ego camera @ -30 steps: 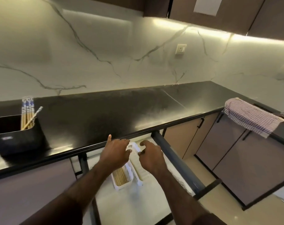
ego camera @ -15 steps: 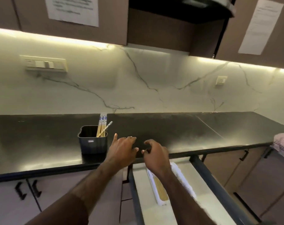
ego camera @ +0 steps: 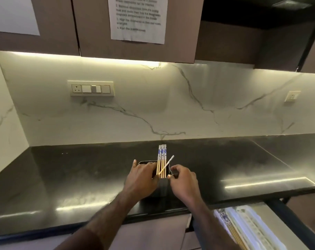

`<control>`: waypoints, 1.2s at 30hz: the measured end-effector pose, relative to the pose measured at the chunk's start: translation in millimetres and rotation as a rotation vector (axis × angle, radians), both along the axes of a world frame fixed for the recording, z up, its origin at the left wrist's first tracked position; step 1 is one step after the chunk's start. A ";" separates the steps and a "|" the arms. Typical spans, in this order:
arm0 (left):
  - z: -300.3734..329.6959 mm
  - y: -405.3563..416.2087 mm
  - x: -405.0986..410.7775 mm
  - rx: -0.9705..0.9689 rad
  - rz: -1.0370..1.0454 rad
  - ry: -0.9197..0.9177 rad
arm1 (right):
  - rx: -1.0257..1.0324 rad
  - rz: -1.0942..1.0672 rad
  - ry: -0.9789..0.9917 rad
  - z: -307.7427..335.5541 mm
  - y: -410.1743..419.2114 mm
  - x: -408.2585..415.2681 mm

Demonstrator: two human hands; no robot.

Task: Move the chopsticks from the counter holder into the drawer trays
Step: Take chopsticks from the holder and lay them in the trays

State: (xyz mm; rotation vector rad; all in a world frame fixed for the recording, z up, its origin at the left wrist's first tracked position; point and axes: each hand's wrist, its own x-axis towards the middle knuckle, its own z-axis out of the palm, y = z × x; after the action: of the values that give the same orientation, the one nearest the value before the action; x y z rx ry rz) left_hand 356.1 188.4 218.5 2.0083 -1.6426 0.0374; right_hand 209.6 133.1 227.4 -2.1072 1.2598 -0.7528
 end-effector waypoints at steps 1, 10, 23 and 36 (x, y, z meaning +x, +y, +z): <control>-2.6 -4.2 6.5 0.002 -0.003 0.003 | 0.003 -0.012 0.007 -2.5 -4.2 6.4; -36.5 -66.6 40.4 0.075 -0.019 0.070 | 0.059 -0.180 0.056 -42.4 -83.6 45.2; -64.0 -168.8 78.1 0.199 0.080 0.274 | 0.352 -0.272 -0.038 -77.2 -197.0 96.3; -75.4 -194.2 104.0 0.185 -0.076 0.758 | -0.036 -0.083 -0.148 -50.5 -194.8 144.5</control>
State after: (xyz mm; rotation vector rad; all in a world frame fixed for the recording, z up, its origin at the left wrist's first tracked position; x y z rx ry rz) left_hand 460.1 -5.8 143.1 1.7532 -1.2413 -0.8245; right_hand 354.2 -61.7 176.9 -1.9970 1.2672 -0.9560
